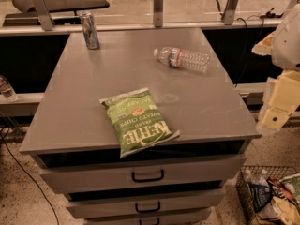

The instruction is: Move green jalapeno chip bag near redbull can

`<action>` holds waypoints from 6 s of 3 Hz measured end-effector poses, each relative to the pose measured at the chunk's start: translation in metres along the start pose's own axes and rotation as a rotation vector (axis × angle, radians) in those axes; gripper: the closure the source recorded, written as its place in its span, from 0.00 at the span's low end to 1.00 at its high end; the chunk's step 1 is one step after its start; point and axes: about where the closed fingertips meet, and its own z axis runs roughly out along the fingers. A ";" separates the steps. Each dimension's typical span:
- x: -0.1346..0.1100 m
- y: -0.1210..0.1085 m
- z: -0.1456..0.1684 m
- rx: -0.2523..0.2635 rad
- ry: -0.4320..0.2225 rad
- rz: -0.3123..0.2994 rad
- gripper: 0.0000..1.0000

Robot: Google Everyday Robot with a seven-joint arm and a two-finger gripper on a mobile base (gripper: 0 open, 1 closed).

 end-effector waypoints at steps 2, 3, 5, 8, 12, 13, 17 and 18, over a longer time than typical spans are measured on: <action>-0.027 -0.001 0.022 -0.025 -0.046 -0.044 0.00; -0.063 -0.003 0.051 -0.062 -0.105 -0.084 0.00; -0.116 0.013 0.111 -0.154 -0.176 -0.133 0.00; -0.141 0.037 0.160 -0.248 -0.247 -0.066 0.16; -0.126 0.023 0.104 -0.162 -0.278 0.033 1.00; -0.126 0.023 0.104 -0.162 -0.278 0.033 1.00; -0.239 -0.073 0.145 0.046 -0.475 0.129 1.00; -0.245 -0.111 0.158 0.092 -0.500 0.201 1.00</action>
Offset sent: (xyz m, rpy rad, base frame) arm 0.0327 0.0678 -0.0420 0.0884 0.0325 0.1437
